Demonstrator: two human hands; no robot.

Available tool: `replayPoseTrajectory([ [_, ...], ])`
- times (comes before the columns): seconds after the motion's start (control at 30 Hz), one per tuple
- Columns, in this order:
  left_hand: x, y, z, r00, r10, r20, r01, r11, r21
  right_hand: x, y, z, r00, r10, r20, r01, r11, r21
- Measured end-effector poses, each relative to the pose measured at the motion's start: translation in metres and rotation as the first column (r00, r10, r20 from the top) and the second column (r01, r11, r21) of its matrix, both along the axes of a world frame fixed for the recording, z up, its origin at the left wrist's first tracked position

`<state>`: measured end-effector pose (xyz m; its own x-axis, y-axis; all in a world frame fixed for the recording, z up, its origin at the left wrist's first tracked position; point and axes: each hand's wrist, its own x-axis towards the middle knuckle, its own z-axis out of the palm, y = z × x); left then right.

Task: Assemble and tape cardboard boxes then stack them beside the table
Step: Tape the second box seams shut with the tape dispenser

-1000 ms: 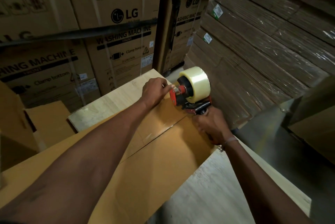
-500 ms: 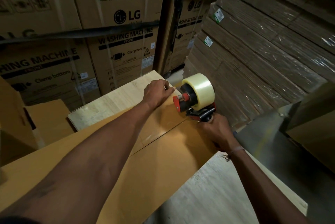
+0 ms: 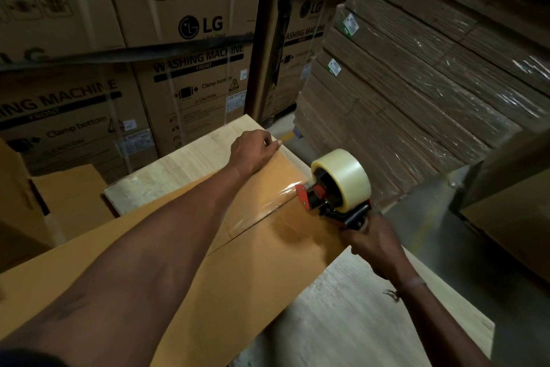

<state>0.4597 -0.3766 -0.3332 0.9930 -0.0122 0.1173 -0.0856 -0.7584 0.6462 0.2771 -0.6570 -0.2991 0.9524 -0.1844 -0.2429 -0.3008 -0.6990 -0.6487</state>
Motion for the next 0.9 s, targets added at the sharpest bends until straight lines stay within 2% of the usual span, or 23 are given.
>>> replayPoseTrajectory([
  [0.23,-0.005,-0.005,0.006,0.999,-0.032,-0.024,0.035,0.992,0.121,0.000,0.004,0.004,0.999,-0.020,-0.031,0.023,0.995,0.095],
  [0.43,-0.004,-0.004,0.006,0.999,-0.033,-0.038,0.036,0.995,0.094,-0.009,-0.002,0.007,0.999,-0.038,-0.024,0.040,0.997,0.072],
  [0.6,-0.005,-0.006,0.007,0.999,-0.020,-0.043,0.025,0.994,0.102,-0.037,-0.022,0.003,0.986,-0.126,-0.108,0.140,0.982,0.128],
  [0.73,-0.010,-0.020,0.011,0.992,0.076,-0.103,-0.061,0.988,0.141,-0.037,-0.018,0.000,0.985,-0.146,-0.088,0.155,0.981,0.115],
  [0.9,-0.018,-0.052,0.022,0.925,0.266,-0.271,-0.243,0.963,0.118,-0.037,-0.015,-0.002,0.982,-0.161,-0.094,0.172,0.978,0.121],
])
